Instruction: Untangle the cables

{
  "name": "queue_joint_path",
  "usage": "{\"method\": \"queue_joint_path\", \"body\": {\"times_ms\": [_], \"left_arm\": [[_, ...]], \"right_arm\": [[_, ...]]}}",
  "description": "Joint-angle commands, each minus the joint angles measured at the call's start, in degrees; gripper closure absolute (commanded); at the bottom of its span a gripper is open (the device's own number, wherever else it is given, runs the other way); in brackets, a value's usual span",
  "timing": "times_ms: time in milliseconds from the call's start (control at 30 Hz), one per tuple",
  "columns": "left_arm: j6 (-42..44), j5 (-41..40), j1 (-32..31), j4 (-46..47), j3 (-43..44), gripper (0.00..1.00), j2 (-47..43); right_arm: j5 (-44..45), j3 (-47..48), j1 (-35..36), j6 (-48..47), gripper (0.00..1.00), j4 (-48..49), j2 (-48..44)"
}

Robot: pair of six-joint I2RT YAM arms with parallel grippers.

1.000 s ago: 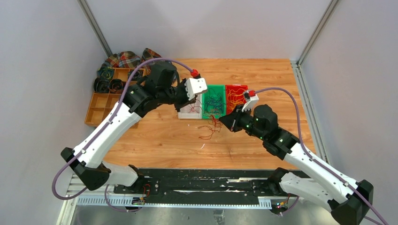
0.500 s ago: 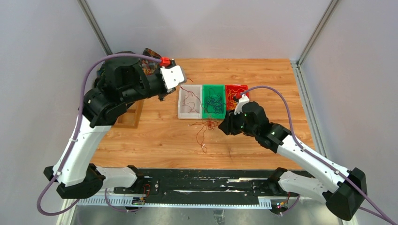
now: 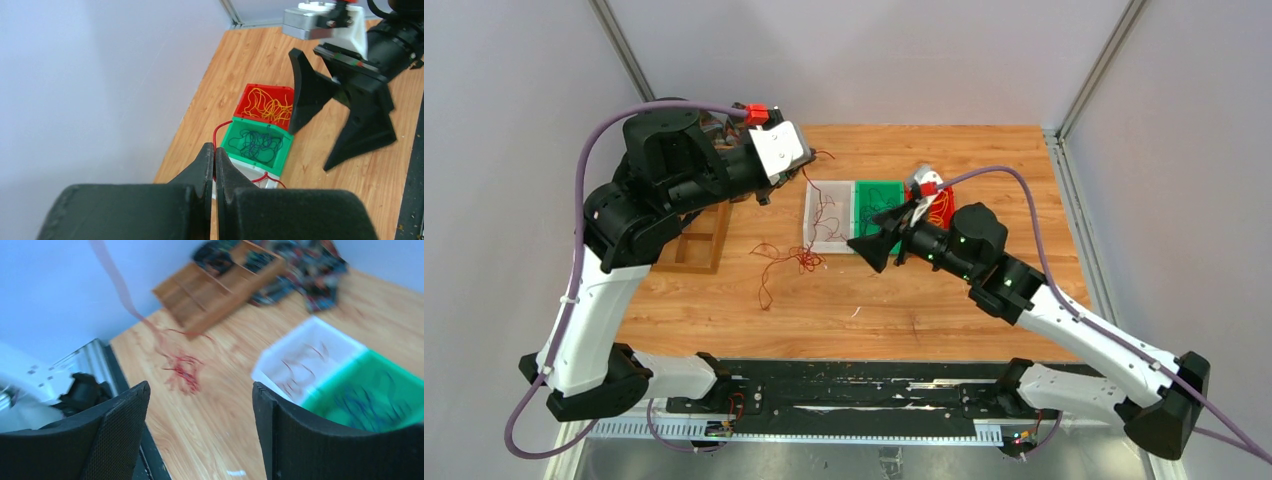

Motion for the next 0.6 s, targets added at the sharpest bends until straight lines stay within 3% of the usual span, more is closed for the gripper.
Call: {"method": "queue_joint_path", "body": {"times_ms": [0,200,267,400,567], "left_arm": [[-0.88,-0.31,0.02,0.29,1.68,1.00,-0.41],[-1.41,-0.36,0.02,0.21,2.13,1.00,-1.66],[-1.58,-0.42,-0.02,0.12,2.43,1.00,-1.96],[-1.54,-0.42,0.02,0.00,3.50,1.00,-2.43],[-0.94,-0.37,0.02,0.11,6.01,1.00,-1.45]], "right_arm": [[-6.09,2.90,6.32,-7.96,0.25,16.09,5.21],[-4.26,8.21,7.79,-9.11,0.26,21.29,14.55],[-1.55,9.46,7.78,-8.98,0.34,21.64,16.65],[-2.19,9.73,7.78,-7.55,0.60,22.73,19.26],[-3.71,5.19,7.84,-2.76,0.77,25.87,21.05]]}}
